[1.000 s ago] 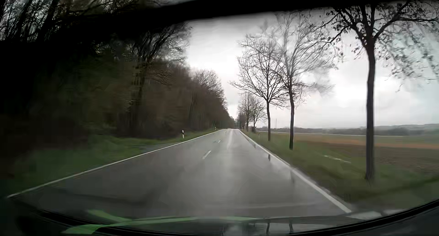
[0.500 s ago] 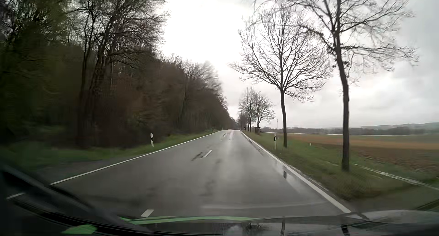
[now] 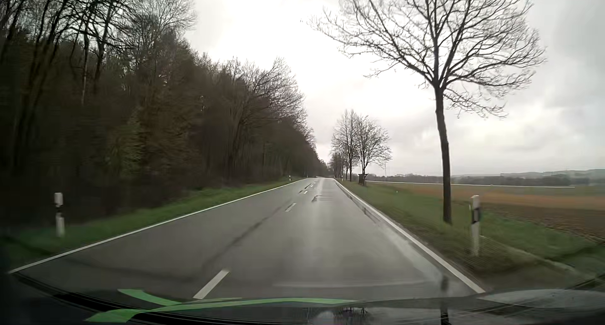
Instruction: Follow the waypoints while adhering to traffic rules and regulations
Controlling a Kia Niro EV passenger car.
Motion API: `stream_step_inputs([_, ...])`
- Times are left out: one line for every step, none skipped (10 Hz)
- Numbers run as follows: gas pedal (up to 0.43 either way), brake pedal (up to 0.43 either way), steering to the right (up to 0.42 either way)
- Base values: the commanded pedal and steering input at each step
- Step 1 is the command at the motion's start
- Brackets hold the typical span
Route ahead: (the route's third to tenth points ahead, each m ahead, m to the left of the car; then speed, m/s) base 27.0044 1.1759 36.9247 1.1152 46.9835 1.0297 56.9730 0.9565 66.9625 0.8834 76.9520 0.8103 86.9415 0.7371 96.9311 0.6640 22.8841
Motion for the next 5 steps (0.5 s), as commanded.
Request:
stream_step_inputs([0.118, 0.0, -0.004])
stream_step_inputs([0.15, 0.0, -0.003])
stream_step_inputs([0.157, 0.0, -0.003])
stream_step_inputs([0.157, 0.0, -0.003])
stream_step_inputs([0.177, 0.0, -0.003])
